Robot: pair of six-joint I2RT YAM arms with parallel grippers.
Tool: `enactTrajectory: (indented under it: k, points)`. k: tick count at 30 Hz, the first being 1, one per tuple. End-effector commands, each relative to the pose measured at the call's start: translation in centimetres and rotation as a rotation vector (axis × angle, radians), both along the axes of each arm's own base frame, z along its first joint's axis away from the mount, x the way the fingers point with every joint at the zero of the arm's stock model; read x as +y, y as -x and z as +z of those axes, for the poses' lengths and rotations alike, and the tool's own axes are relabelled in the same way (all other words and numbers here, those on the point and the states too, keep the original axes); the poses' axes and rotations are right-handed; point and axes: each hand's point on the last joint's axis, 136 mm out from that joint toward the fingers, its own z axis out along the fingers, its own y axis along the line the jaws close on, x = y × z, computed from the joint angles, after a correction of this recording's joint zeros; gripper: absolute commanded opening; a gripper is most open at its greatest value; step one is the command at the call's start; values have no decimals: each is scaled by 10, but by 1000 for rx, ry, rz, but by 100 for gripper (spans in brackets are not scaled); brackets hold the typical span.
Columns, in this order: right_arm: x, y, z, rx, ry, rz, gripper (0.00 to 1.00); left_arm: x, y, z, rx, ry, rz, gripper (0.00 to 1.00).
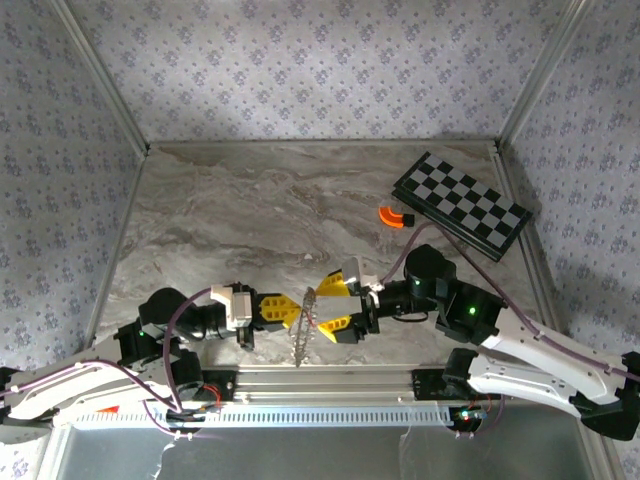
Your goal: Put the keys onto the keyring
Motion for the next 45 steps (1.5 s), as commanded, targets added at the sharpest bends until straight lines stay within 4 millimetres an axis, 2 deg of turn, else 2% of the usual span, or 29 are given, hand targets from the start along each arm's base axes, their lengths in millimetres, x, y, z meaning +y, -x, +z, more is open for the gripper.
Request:
enactTrajectory:
  k: [1, 4, 11, 19, 24, 31, 36, 45]
  points:
    - [-4, -6, 11, 4, -3, -35, 71, 5, -1, 17, -13, 50, 16, 0]
    - [-7, -13, 10, 25, 21, -61, 77, 4, -2, 14, -6, 44, 18, 0]
    - [-13, -25, 12, 64, 35, -112, 100, 6, 0, 16, -10, 50, 15, 0]
    - [-13, -28, 20, 58, -17, -135, 100, 5, -2, 18, -11, 59, 24, 0]
    - [-15, -17, 24, 48, -51, -78, 100, 4, 0, 21, -18, 76, 10, 0]
    - [-11, -6, 23, 37, -66, -15, 91, 0, 7, 24, -29, 80, -34, 0]
    - [-9, 0, 28, 11, -92, 9, 72, -4, 9, 24, -24, 77, -58, 0]
    - [-3, 5, 24, -7, -94, 31, 48, -5, 5, 25, -16, 86, -41, 0]
